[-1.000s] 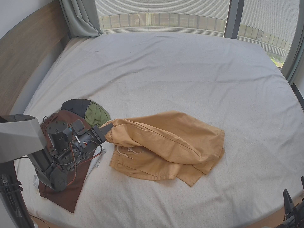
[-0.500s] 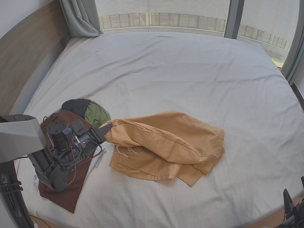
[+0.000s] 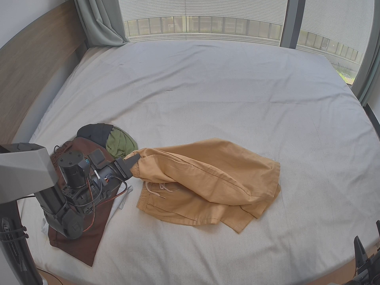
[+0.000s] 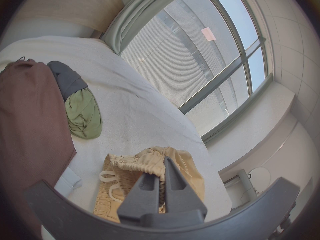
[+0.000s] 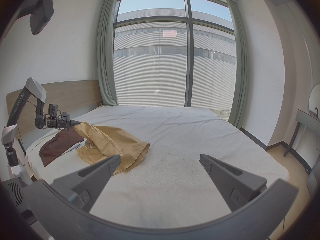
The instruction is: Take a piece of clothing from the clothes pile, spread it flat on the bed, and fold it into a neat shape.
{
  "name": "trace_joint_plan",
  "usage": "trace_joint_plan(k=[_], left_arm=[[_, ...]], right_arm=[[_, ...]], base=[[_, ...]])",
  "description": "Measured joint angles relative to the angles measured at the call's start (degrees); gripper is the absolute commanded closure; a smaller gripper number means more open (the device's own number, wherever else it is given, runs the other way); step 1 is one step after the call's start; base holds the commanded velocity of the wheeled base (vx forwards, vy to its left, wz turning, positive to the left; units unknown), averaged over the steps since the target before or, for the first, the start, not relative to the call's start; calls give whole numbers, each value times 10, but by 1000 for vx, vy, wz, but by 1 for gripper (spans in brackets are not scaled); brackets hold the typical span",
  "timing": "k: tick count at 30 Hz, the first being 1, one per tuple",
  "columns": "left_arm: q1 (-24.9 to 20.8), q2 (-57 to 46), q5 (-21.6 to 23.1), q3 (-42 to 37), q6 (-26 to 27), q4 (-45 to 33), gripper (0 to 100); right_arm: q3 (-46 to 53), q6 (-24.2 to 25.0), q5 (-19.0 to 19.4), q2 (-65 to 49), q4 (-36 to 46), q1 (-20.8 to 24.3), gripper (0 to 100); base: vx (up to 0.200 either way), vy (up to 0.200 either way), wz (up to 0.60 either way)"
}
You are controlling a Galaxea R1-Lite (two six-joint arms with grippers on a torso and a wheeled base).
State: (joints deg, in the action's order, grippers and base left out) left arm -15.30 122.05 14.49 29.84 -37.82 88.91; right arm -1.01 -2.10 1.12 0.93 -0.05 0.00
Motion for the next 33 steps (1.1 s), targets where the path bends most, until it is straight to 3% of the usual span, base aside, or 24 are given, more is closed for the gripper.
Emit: trace_joint_plan(k=[18,33], left_arm=[[-6,20,-46,20,41,0,100],[-8,31,-48,19,44,0,100]], right_arm=[[0,-1,0,0,-1,-1,0],[0,-2,8,0,8,0,0]], base=[[0,0,0],[0,0,0]])
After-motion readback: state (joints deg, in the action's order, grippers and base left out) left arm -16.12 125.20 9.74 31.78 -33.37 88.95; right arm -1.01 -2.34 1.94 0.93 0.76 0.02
